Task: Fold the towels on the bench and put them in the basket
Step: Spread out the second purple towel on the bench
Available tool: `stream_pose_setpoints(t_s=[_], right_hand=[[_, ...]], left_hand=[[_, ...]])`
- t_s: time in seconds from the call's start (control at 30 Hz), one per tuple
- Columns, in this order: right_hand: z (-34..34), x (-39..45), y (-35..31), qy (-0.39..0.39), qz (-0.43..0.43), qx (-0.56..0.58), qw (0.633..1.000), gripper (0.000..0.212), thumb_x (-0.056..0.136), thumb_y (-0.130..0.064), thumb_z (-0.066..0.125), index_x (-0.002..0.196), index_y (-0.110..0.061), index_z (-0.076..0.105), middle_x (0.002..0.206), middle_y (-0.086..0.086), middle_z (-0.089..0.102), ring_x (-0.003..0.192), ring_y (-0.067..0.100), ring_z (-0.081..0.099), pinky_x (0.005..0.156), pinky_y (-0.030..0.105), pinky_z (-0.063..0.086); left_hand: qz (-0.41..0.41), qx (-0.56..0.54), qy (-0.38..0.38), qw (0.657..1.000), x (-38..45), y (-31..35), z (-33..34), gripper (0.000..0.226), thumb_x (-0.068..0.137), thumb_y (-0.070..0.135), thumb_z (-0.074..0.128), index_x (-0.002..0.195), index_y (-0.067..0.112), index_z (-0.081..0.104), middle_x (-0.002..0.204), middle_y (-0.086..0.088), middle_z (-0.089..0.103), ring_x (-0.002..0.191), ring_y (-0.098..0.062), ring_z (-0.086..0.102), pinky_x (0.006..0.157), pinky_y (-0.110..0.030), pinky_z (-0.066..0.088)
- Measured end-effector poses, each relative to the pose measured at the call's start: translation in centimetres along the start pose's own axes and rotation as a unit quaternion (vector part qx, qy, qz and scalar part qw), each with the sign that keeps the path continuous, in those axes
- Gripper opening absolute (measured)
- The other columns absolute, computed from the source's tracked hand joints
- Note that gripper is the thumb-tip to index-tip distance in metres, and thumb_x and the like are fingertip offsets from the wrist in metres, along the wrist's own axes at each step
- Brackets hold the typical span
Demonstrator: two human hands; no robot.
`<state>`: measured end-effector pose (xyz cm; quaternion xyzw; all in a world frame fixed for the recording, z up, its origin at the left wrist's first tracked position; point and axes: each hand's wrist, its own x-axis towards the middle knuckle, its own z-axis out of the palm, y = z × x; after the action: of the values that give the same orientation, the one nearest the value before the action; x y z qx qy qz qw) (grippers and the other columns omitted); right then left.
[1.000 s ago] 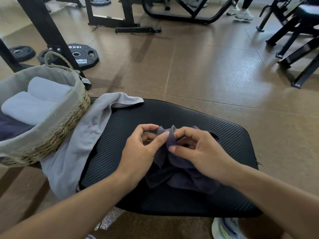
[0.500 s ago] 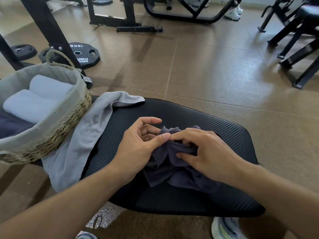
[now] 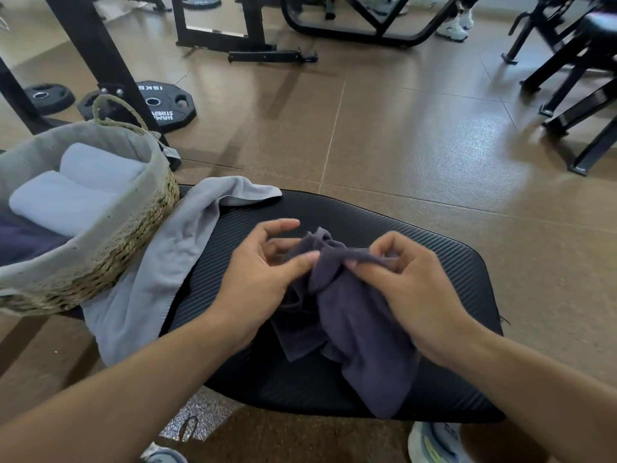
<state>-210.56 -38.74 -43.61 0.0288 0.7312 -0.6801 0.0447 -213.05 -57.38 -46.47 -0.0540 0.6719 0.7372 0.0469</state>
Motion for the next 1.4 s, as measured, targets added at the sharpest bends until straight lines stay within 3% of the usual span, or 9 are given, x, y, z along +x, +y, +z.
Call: stream_pose_setpoints(t_s=[0.17,0.37,0.47,0.57,0.7,0.83,0.97,1.17,1.4], right_hand=[[-1.1,2.0,-1.4,0.145,0.087,0.157,0.973,0.016,0.089,-0.026,0.074,0.085,-0.018,0.061,0.071,0.006,0.067,0.066,0.017,0.063,0.062,0.032,0.055],[-5.4,4.3,-4.8,0.360,-0.012,0.232,0.903,0.016,0.093,-0.029,0.072,0.095,-0.014,0.068,0.078,0.000,0.075,0.081,0.017,0.074,0.075,0.039,0.063],[-4.5,4.1,-4.0,0.241,0.003,0.056,0.969,0.003,0.091,-0.022,0.071,0.088,-0.023,0.071,0.085,-0.004,0.076,0.084,0.014,0.070,0.088,0.043,0.061],[-1.4,2.7,-2.4,0.043,-0.005,-0.163,0.986,0.016,0.091,-0.016,0.073,0.084,-0.031,0.074,0.077,-0.014,0.072,0.074,0.001,0.063,0.077,0.019,0.053],[1.7,1.5,-1.6,-0.156,0.050,-0.173,0.971,0.033,0.098,-0.016,0.063,0.128,-0.029,0.067,0.064,-0.013,0.064,0.064,-0.002,0.059,0.066,0.020,0.048],[3.1,2.2,-2.9,-0.166,0.083,0.010,0.983,0.054,0.101,0.005,0.045,0.142,-0.029,0.050,0.087,0.012,0.073,0.075,0.019,0.072,0.063,0.034,0.062],[2.9,2.5,-2.0,-0.162,-0.060,-0.142,0.975,0.057,0.090,0.007,0.063,0.129,-0.034,0.059,0.100,-0.003,0.076,0.083,0.010,0.072,0.077,0.029,0.058],[2.6,2.3,-1.5,-0.130,-0.222,-0.396,0.882,0.033,0.079,-0.040,0.082,0.107,-0.041,0.064,0.101,-0.019,0.059,0.092,0.003,0.061,0.081,0.029,0.052],[2.3,2.6,-1.8,-0.109,-0.272,-0.426,0.856,0.017,0.084,-0.040,0.074,0.089,-0.031,0.060,0.105,-0.017,0.056,0.105,0.006,0.052,0.083,0.033,0.049]], left_hand=[[-0.033,0.073,0.033,0.996,-0.5,-1.3,0.3,0.022,0.084,0.009,0.080,0.101,0.019,0.070,0.094,-0.011,0.077,0.085,-0.022,0.072,0.084,-0.043,0.058],[-0.009,0.009,0.130,0.991,1.3,-0.4,-0.9,0.012,0.085,0.021,0.080,0.080,0.018,0.070,0.079,-0.004,0.073,0.076,-0.012,0.064,0.076,-0.032,0.052],[0.015,0.017,0.135,0.991,1.0,-0.1,-1.0,0.009,0.086,0.021,0.078,0.084,0.017,0.071,0.080,-0.001,0.074,0.076,-0.010,0.066,0.075,-0.030,0.053],[0.019,0.029,0.086,0.996,-0.1,-0.3,-0.6,0.007,0.085,0.020,0.080,0.085,0.019,0.073,0.083,-0.003,0.076,0.078,-0.012,0.068,0.075,-0.034,0.054],[0.029,0.023,0.023,0.999,-1.8,-0.5,0.3,0.005,0.086,0.015,0.078,0.087,0.020,0.078,0.088,-0.005,0.079,0.084,-0.016,0.072,0.081,-0.037,0.058],[0.046,-0.018,0.032,0.998,-1.7,0.1,-0.6,0.012,0.085,0.019,0.078,0.096,0.017,0.080,0.095,-0.011,0.079,0.093,-0.025,0.073,0.091,-0.043,0.056],[-0.003,-0.119,0.033,0.992,-1.4,0.7,-1.5,0.024,0.077,0.020,0.073,0.097,0.008,0.079,0.101,-0.020,0.077,0.095,-0.030,0.072,0.096,-0.044,0.053],[-0.014,-0.091,0.037,0.995,-1.5,0.1,-2.2,0.026,0.080,0.026,0.071,0.098,0.009,0.079,0.104,-0.023,0.075,0.108,-0.045,0.067,0.101,-0.060,0.048],[0.003,-0.019,0.059,0.998,-1.4,0.1,-2.4,0.011,0.090,0.024,0.073,0.096,0.018,0.080,0.098,-0.026,0.074,0.094,-0.048,0.070,0.090,-0.068,0.053]])
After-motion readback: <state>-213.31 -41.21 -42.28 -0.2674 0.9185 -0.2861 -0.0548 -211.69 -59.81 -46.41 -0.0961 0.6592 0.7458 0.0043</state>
